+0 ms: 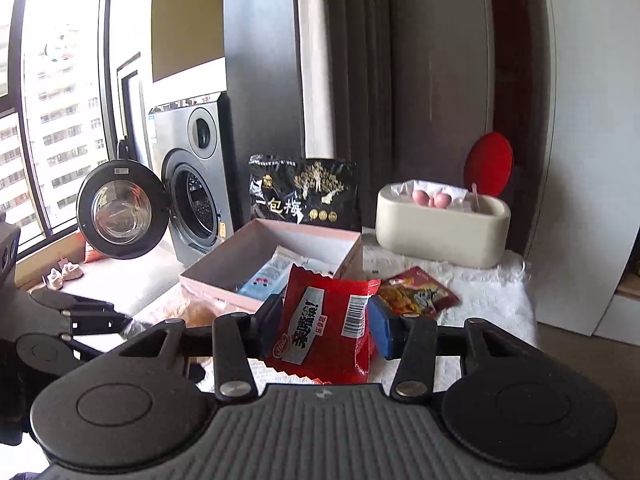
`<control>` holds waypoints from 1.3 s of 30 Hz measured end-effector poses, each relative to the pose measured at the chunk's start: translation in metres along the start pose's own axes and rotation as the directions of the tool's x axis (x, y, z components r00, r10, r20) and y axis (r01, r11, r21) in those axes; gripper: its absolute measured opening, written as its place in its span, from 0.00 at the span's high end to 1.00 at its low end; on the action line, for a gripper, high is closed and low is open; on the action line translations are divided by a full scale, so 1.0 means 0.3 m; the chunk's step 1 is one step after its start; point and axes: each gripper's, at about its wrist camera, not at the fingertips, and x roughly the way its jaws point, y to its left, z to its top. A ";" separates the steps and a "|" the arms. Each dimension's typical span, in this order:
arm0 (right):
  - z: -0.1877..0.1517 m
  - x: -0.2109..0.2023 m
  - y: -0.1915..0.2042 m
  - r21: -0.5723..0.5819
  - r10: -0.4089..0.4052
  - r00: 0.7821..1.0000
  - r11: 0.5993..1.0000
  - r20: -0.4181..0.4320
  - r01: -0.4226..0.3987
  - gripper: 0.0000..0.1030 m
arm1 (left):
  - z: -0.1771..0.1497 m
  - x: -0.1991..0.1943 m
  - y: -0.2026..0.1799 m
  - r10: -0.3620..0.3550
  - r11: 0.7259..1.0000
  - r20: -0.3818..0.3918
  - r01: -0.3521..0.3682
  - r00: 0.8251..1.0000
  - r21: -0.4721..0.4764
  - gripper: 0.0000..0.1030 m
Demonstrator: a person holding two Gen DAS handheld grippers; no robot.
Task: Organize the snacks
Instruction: 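Lift the bun and red packet into the pink box and open both grippers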
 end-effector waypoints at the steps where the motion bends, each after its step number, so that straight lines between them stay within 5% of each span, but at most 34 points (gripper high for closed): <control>1: 0.020 0.008 0.006 -0.012 -0.005 1.000 1.000 0.010 0.005 0.55 | 0.047 0.008 0.033 0.000 1.000 0.035 0.000 0.999 -0.016 0.40; 6: 0.082 0.086 0.014 -0.038 -0.022 0.999 0.999 0.036 0.023 0.55 | 0.215 0.160 0.236 -0.013 0.975 0.112 0.038 0.994 -0.221 0.40; 9: 0.086 0.147 -0.005 -0.016 -0.027 1.000 0.999 0.014 0.028 0.55 | 0.208 0.338 0.324 -0.061 0.958 -0.046 0.045 0.997 -0.283 0.40; 13: 0.074 0.216 -0.028 -0.021 -0.053 0.998 0.998 -0.021 0.052 0.55 | 0.118 0.486 0.290 0.010 0.995 -0.274 -0.037 0.962 -0.094 0.39; 18: 0.073 0.265 -0.082 0.016 -0.089 0.995 0.996 -0.045 0.090 0.55 | 0.099 0.461 0.278 0.075 0.996 -0.176 -0.082 0.982 -0.031 0.40; 22: 0.102 0.275 -0.105 0.046 -0.088 0.995 0.995 -0.037 0.089 0.55 | 0.143 0.372 0.315 0.031 0.996 -0.023 -0.033 0.999 -0.088 0.42; 27: 0.183 0.322 -0.079 0.048 -0.035 0.999 0.998 -0.026 0.036 0.55 | 0.151 0.252 0.357 0.008 0.975 0.095 0.013 0.995 -0.220 0.42; 30: 0.292 0.397 -0.045 0.069 0.046 0.999 0.997 -0.026 -0.044 0.55 | 0.113 0.193 0.345 0.000 0.967 0.099 0.025 0.995 -0.254 0.42; 34: 0.414 0.615 0.024 0.138 0.160 0.978 0.980 -0.136 -0.141 0.55 | 0.035 0.143 0.294 -0.044 0.962 0.081 0.064 0.996 -0.265 0.42; 39: 0.380 0.919 0.156 0.198 0.181 0.936 0.972 -0.302 -0.124 0.55 | -0.077 0.177 0.263 -0.126 0.935 0.000 0.119 0.992 -0.335 0.42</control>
